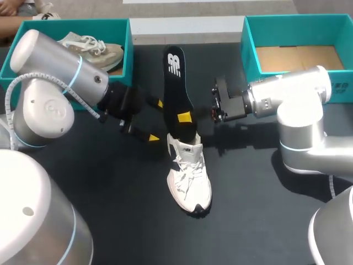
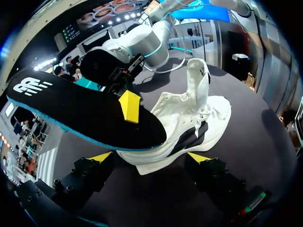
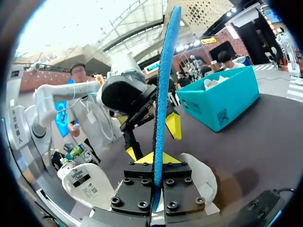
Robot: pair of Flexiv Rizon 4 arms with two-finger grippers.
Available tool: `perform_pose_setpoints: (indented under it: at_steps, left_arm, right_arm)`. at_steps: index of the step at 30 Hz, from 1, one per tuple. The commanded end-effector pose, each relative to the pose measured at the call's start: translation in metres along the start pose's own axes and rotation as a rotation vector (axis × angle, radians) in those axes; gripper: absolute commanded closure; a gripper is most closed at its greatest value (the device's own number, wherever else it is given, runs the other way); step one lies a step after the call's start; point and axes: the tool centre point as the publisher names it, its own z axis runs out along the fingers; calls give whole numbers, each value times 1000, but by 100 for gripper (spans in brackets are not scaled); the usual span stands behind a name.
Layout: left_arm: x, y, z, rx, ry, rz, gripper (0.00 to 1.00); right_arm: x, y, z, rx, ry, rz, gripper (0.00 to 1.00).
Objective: Take the shoe out of the shoebox, open the shoe tongue, remove and reinsert the insole, then place the shoe into the shoebox
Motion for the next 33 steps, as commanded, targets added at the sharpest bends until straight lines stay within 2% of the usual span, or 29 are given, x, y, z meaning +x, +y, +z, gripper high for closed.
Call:
perform_pose_setpoints:
  at_steps: [1,15,18,21,22,23,28,33]
  left_arm:
    - [0,0,1,-3,0,0,0]
    - [0,0,1,-3,0,0,0]
    - [0,0,1,-3,0,0,0]
    - [0,0,1,-3,0,0,0]
    - [0,0,1,-3,0,0,0]
    - [0,0,1,-3,0,0,0]
    - [0,0,1,-3,0,0,0]
    - [0,0,1,-3,0,0,0]
  right_arm:
    - [0,-15,2,-19,-1,10,100]
    - [9,-42,11,12,16,80,100]
    - [10,-42,11,12,11,80,100]
    - [10,-32,9,13,-3,53,100]
    - [10,-29,8,15,-4,47,76]
    - [10,-26,8,14,-6,36,63]
    - [10,-12,5,31,-16,3,57]
    - [7,4,-3,50,-34,-38,60]
